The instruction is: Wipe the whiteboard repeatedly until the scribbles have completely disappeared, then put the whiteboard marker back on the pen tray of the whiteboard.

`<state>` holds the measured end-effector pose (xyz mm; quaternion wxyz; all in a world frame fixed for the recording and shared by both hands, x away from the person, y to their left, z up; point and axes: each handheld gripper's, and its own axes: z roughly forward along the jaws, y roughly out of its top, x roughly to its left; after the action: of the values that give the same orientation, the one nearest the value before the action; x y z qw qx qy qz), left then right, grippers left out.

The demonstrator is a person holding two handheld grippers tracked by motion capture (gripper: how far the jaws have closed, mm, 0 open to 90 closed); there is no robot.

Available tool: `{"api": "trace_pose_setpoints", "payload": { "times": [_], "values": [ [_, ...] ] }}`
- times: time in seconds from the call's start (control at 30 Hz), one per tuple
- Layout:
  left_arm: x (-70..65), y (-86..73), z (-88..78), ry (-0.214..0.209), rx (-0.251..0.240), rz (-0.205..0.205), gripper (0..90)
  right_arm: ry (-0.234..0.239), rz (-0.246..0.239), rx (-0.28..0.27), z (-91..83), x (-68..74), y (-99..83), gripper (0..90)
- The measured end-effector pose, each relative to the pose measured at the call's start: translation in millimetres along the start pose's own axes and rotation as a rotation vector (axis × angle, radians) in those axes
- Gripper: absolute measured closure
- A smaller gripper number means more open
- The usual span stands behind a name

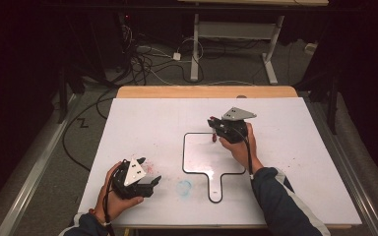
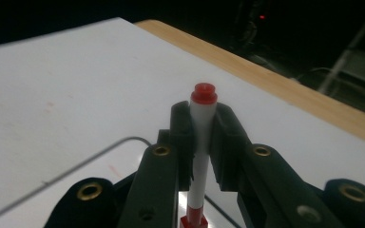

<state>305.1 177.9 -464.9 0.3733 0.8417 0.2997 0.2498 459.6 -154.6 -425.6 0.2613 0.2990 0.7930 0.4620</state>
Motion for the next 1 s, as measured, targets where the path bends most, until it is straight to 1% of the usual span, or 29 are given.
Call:
{"api": "trace_pose_setpoints", "payload": {
  "times": [0.03,0.1,0.13,0.17,0.2,0.23,0.3,0.33,0.4,0.43,0.5,0.53,0.63,0.67,0.73,0.77,0.87,0.9,0.97,1.0],
  "values": [
    [0.3,0.0,-0.4,0.0,-0.003,-0.001,20.5,-0.03,-0.022,0.009,-1.7,-1.6,-0.7,81.4],
    [0.2,0.3,-0.3,0.0,-0.01,-0.009,20.5,-0.059,-0.005,0.012,-5.4,-7.2,-3.4,81.4],
    [0.5,0.7,0.0,0.005,-0.016,0.001,20.5,-0.071,-0.005,0.011,-6.6,-8.5,-4.5,81.4],
    [-0.4,0.6,0.5,-0.001,-0.008,-0.006,20.5,-0.067,0.001,0.0,-6.5,-8.6,-5.5,81.4],
    [-0.3,0.9,0.9,0.005,-0.008,0.009,20.5,-0.059,0.004,-0.01,-5.6,-6.1,-6.1,81.3],
    [-0.9,0.9,1.1,0.006,-0.005,0.013,20.5,-0.05,-0.007,-0.019,-3.8,-1.4,-5.6,81.3],
    [-1.2,1.0,1.0,0.002,-0.002,0.016,20.5,-0.006,-0.031,-0.041,1.2,12.3,-3.5,81.4],
    [-1.1,0.9,1.3,0.001,-0.001,0.016,20.5,0.015,-0.042,-0.048,3.7,19.6,-2.2,81.3],
    [-1.0,-0.1,2.0,-0.004,0.006,0.001,20.5,0.053,-0.058,-0.061,7.4,32.0,0.4,81.3],
    [-0.8,-0.3,2.3,-0.006,0.007,-0.001,20.5,0.074,-0.06,-0.067,8.5,36.5,0.9,81.3],
    [-0.7,-0.5,2.2,-0.007,0.007,0.001,20.5,0.09,-0.074,-0.067,9.1,40.9,2.2,81.3],
    [-0.6,-0.5,2.1,-0.008,0.006,0.001,20.5,0.09,-0.077,-0.063,8.5,40.3,2.6,81.3],
    [0.0,-0.4,2.2,-0.009,0.006,0.004,20.5,0.089,-0.026,-0.066,2.8,32.4,1.5,81.3],
    [0.7,-0.1,2.5,-0.003,0.001,0.013,20.5,0.084,-0.013,-0.072,-1.1,29.3,1.6,81.3],
    [1.1,-0.1,3.0,-0.003,0.001,0.013,20.5,0.075,0.013,-0.095,-10.5,22.9,3.0,81.3],
    [1.0,0.0,3.4,-0.002,0.005,0.014,20.5,0.071,0.018,-0.099,-15.4,20.0,4.1,81.3],
    [-0.6,0.3,4.1,0.0,0.018,0.019,19.1,0.064,0.035,-0.106,-33.6,12.1,6.8,81.3],
    [-1.3,0.3,4.2,0.006,0.021,0.02,18.9,0.057,0.042,-0.099,-41.8,9.8,7.6,81.3],
    [-1.8,0.4,3.6,0.006,0.019,0.016,18.9,0.061,0.053,-0.092,-60.6,4.9,7.9,81.2],
    [-1.8,0.6,3.4,0.007,0.017,0.013,18.9,0.053,0.047,-0.082,-70.9,3.1,7.8,81.2]
  ]
}}
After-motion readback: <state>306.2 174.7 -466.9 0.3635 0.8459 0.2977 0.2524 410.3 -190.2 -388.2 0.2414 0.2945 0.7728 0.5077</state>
